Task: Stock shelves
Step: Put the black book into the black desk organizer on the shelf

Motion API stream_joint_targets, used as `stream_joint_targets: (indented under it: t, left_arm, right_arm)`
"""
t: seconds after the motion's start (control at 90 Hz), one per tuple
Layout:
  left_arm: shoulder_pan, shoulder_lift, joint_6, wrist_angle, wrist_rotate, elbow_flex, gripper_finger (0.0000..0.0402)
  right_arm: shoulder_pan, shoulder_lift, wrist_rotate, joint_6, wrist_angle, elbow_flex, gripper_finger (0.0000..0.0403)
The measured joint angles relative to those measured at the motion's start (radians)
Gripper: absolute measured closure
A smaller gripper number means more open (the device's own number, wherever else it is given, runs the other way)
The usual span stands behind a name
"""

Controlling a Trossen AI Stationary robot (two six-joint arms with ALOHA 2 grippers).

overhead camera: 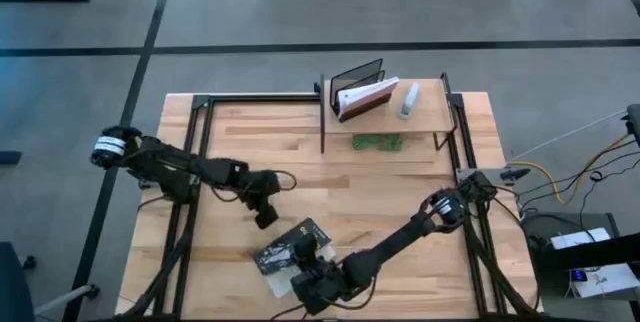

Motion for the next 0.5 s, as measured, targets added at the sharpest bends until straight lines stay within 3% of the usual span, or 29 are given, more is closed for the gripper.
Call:
stream_joint_targets:
  t: [0.167, 0.278, 0.4, 0.5]
  left_arm:
    - [0.012, 0.031, -0.001, 0.065, 0.108, -0.001, 0.0214]
    - [0.011, 0.061, -0.005, 0.093, 0.128, -0.001, 0.0217]
    - [0.012, 0.09, 0.01, 0.107, 0.127, -0.001, 0.0216]
    - [0.013, 0.101, 0.029, 0.11, 0.132, -0.001, 0.021]
  right_arm:
    - [-0.008, 0.0, -0.075, 0.036, 0.001, -0.01, 0.0402]
    - [-0.016, 0.0, -0.12, 0.056, 0.002, -0.021, 0.0403]
    - [-0.018, 0.0, -0.106, 0.045, 0.003, -0.023, 0.0403]
    - [-0.007, 0.0, -0.011, 0.006, -0.002, -0.015, 0.0403]
